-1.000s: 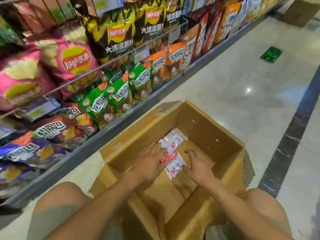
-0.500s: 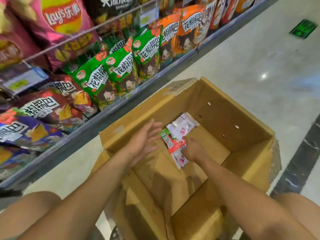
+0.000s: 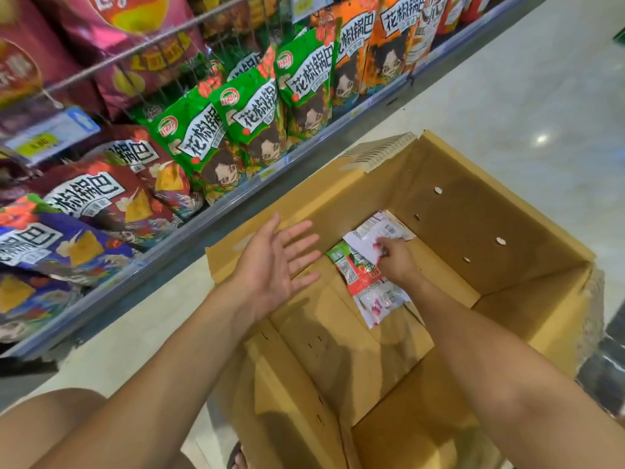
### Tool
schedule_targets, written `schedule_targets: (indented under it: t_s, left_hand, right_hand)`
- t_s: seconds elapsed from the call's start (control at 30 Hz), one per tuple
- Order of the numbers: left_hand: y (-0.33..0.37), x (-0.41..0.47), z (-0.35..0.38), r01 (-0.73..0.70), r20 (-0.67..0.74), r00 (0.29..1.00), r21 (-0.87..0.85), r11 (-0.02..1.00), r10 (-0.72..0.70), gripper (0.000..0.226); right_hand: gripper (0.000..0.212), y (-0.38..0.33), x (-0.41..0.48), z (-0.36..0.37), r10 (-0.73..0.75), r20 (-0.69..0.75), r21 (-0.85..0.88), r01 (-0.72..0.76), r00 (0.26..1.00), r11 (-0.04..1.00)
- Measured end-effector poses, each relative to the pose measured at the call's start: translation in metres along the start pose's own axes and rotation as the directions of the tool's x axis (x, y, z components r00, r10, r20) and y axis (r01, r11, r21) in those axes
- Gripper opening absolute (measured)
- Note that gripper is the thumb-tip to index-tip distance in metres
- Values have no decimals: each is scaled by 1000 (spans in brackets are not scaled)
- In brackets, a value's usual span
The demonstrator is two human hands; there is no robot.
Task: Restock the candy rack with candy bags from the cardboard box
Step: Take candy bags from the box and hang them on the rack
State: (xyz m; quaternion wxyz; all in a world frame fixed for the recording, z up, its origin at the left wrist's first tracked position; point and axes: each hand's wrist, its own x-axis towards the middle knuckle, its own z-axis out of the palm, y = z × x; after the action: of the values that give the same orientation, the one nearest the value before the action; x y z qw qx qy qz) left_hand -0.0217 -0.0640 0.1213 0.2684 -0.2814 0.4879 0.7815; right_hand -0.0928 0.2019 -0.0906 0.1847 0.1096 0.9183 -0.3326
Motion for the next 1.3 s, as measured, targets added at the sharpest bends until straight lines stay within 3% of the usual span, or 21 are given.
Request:
schedule_targets:
  t_s: [0.1,0.2,0.43,0.53,0.73,0.83,0.93,1.1,1.3]
  left_hand:
    - [0,1,0,-8,-15,1000,27,1000,9,61]
    - [0,5,1,-14,-34,999,62,998,16,61]
    - [0,13,8,-11,-44,999,150,989,18,57]
    - [0,17,13,-10,-41,999,197,980,18,53]
    - [-5,19,36,-31,-15,999,360,933,39,40]
    - [-8,19,51,-38,95,995,406,913,-1,21]
    - [-10,20,64,-53,202,978,456,888,-45,31]
    - [-15,23,79,-4,247,964,371,929,-94,48]
    - [-13,29,76,-6,204,976,359,933,-72,42]
  right_hand:
    - [48,-10,-3,-9,-157,-144,-107,143,977,984]
    - [30,-28,-4,-21,-296,-194,-248,246,935,937]
    - [20,-37,-10,-45,-315,-168,-216,277,934,936]
    - [17,-45,-26,-69,-312,-168,-116,295,935,948]
    - [18,-63,-95,-116,-206,-165,252,243,965,937]
    - [20,-74,-126,-133,-128,-82,503,152,988,851]
    - [25,-86,-151,-140,-43,66,689,-14,997,725]
    - [26,-95,-162,-139,-46,121,732,-58,992,679]
    - [26,-95,-152,-137,-65,119,736,-44,991,675]
